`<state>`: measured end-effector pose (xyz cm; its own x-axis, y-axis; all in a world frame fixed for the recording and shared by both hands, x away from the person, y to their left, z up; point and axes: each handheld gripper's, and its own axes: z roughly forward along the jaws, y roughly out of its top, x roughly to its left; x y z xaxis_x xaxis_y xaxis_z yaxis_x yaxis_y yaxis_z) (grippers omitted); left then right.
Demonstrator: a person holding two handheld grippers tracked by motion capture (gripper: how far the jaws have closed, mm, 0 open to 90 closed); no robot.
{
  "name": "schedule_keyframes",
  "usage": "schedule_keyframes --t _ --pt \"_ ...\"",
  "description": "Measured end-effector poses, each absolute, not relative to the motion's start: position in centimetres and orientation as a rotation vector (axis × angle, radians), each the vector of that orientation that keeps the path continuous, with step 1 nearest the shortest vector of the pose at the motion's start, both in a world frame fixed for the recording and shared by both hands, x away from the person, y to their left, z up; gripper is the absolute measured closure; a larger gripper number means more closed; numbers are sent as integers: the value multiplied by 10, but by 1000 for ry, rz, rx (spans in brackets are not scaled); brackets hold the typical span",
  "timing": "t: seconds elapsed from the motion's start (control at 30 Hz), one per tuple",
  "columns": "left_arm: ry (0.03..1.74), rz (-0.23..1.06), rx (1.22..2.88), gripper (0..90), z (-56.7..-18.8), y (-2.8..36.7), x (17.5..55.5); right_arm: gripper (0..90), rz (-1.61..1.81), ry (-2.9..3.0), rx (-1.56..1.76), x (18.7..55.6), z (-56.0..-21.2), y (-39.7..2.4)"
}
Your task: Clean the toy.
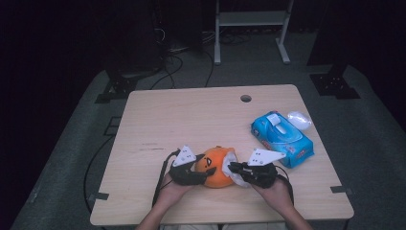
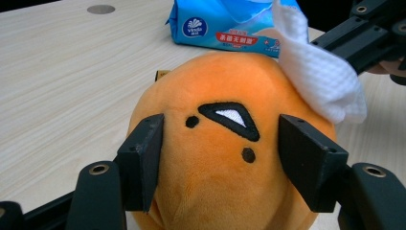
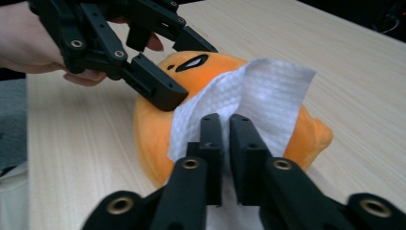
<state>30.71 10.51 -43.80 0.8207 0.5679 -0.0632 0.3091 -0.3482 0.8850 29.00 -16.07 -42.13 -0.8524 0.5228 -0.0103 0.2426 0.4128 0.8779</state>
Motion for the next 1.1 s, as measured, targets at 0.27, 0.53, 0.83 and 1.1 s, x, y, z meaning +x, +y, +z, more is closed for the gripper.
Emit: schedule_keyframes --t 0.27,0.53,0.83,1.1 --pt "587 346 1999 379 -436 98 301 609 1418 2366 638 292 -425 -152" --pt "573 293 1996 291 -435 101 304 815 1402 2343 673 299 -429 -158" --pt "672 279 1952 431 -437 107 311 845 1414 2356 611 282 -424 -152" --pt "726 242 1919 431 -439 115 316 847 1341 2314 667 289 -424 -165"
